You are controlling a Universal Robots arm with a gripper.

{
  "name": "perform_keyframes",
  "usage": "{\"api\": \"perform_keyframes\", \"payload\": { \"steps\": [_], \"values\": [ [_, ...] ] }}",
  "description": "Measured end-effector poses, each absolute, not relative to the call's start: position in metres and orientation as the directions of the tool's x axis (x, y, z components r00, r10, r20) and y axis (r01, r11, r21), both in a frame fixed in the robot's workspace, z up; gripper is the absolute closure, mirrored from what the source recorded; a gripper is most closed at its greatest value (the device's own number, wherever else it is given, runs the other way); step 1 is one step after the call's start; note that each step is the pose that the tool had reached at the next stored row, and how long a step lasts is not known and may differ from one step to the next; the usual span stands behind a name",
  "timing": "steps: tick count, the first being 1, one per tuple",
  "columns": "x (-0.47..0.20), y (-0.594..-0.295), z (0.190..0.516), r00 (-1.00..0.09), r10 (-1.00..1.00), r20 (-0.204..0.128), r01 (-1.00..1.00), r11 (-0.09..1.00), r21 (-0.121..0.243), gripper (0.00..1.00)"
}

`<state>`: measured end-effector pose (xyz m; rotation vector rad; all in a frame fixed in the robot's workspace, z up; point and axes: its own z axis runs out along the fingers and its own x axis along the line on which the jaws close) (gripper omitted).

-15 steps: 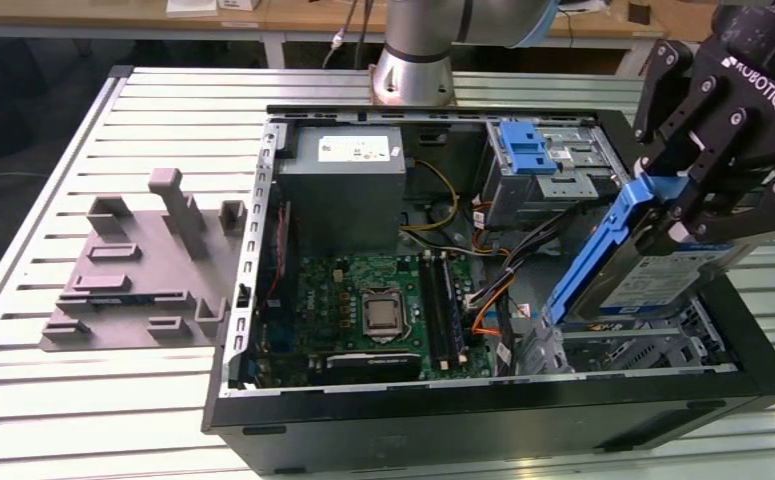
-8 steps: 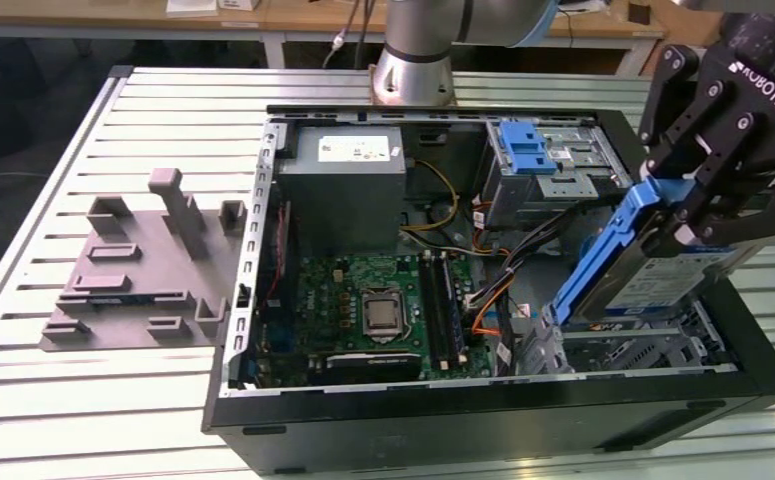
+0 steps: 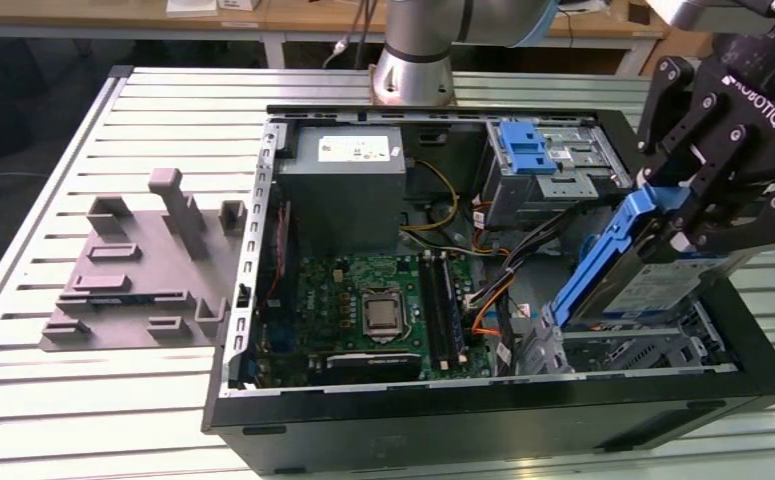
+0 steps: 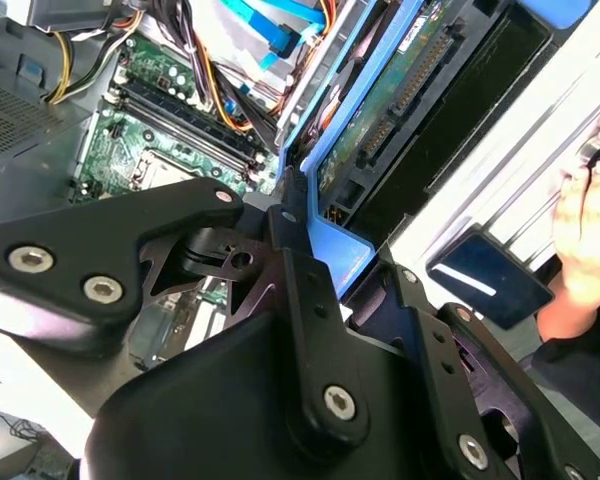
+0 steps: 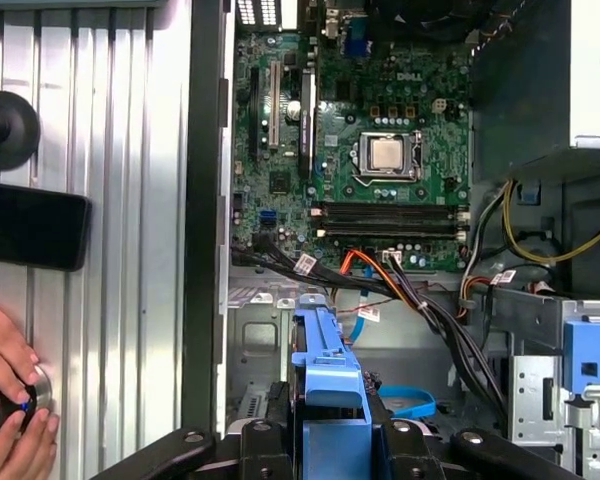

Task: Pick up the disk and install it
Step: 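Insert the disk into the insertion slot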

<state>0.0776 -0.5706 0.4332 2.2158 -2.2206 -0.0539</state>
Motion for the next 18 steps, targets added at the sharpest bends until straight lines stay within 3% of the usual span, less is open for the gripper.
{"api": "perform_keyframes", "payload": {
  "steps": [18],
  "values": [
    [0.078, -0.571, 0.413, -0.002, -1.0, -0.021, -1.0, 0.002, 0.027, 0.62]
  ]
}}
